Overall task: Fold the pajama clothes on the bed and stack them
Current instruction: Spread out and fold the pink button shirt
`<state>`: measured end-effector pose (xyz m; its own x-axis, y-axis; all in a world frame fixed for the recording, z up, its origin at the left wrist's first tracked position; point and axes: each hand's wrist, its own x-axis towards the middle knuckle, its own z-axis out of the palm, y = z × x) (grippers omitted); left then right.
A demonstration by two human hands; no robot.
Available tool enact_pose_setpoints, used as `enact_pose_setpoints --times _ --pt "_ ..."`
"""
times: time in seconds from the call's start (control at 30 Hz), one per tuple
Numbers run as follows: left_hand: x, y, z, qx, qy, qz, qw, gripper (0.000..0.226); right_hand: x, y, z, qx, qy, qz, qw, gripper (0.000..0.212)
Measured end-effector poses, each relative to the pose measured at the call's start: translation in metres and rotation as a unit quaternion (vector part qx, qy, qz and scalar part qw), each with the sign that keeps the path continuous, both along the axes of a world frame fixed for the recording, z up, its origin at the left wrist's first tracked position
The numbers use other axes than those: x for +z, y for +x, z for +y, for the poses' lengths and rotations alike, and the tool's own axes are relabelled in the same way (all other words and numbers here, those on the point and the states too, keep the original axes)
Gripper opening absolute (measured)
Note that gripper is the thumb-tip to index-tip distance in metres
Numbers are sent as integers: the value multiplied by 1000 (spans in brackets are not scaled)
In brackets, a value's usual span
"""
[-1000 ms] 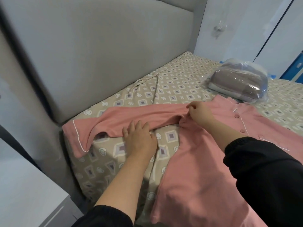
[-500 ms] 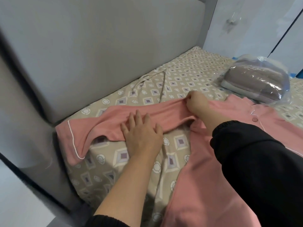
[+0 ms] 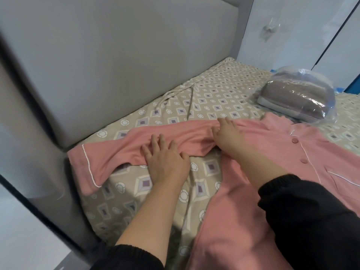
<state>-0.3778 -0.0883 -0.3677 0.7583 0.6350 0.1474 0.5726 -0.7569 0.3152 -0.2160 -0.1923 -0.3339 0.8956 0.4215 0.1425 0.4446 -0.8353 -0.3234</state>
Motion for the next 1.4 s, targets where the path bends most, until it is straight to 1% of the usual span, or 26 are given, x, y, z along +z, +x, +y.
enact_pose_setpoints --times 0.03,0.07,0.13,0.2,0.3,0.4,0.47,0.5,0.6,0.67,0.73,0.8,0.9,0.93,0.97,1.03,1.07,1.1,1.13,1.17,1.2,1.23,1.3,1.33,1.37,1.4 --pt "0 -2 -1 -4 0 5 1000 60 -3 -13 -12 -25 -3 -26 999 53" --pt "-1 -5 -2 -9 1 10 1000 61 -8 -27 -25 -46 -7 -30 998 55" --pt "-1 -13 -5 -29 -5 20 999 63 -23 -53 -46 -58 -30 5 998 61" --pt "-2 -24 -10 -56 -12 24 998 63 -35 -74 -59 -37 -52 29 998 65" --pt "0 -42 -25 -123 -17 -4 992 53 -34 -93 -68 -7 -45 42 998 64" --pt "4 -63 -40 -176 -84 -51 979 38 -28 -111 -81 31 -79 39 996 57" --pt "9 -78 -49 -173 -130 -78 973 28 -29 -129 -93 52 -125 35 990 54" --pt "12 -85 -52 -169 -140 -81 972 28 -30 -138 -98 63 -139 32 988 54" --pt "20 -110 -64 -158 -124 -63 978 33 -34 -167 -122 87 -125 33 988 53" --pt "24 -123 -70 -144 -132 -55 979 41 -38 -185 -141 86 -111 15 990 53" --pt "28 -133 -80 -143 -124 -45 981 46 -40 -200 -156 64 -80 2 995 53" --pt "30 -140 -96 -150 -104 -34 983 48 -39 -211 -164 41 -32 10 999 53" --pt "29 -148 -117 -147 -154 -21 977 44 -33 -223 -169 45 22 23 998 51" --pt "29 -149 -119 -135 -190 -32 972 40 -32 -225 -171 47 63 34 996 49" --pt "31 -150 -118 -123 -254 -57 958 34 -30 -228 -174 41 121 55 990 46" --pt "36 -156 -110 -88 -427 -94 895 10 -28 -235 -183 14 230 98 968 44" --pt "37 -160 -106 -81 -477 -74 872 3 -26 -237 -187 3 252 103 962 43" --pt "36 -164 -101 -92 -473 -27 876 7 -25 -239 -189 -2 254 103 962 44" --pt "33 -167 -96 -108 -426 34 898 9 -23 -240 -190 -1 248 97 964 45" --pt "30 -170 -94 -109 -363 83 922 16 -21 -242 -191 5 233 85 969 46" --pt "28 -172 -93 -97 -308 107 940 23 -19 -243 -191 12 202 67 977 47" --pt "24 -173 -92 -87 -275 118 950 26 -19 -244 -192 19 152 46 987 49" --pt "18 -171 -94 -82 -232 130 961 20 -23 -246 -194 16 -3 16 1000 56" --pt "15 -170 -94 -85 -214 142 963 16 -26 -247 -194 13 -78 9 997 59" --pt "11 -168 -95 -93 -204 158 962 16 -28 -246 -194 11 -126 7 992 60" --pt "9 -167 -95 -100 -201 167 960 18 -27 -246 -193 9 -142 12 990 61"
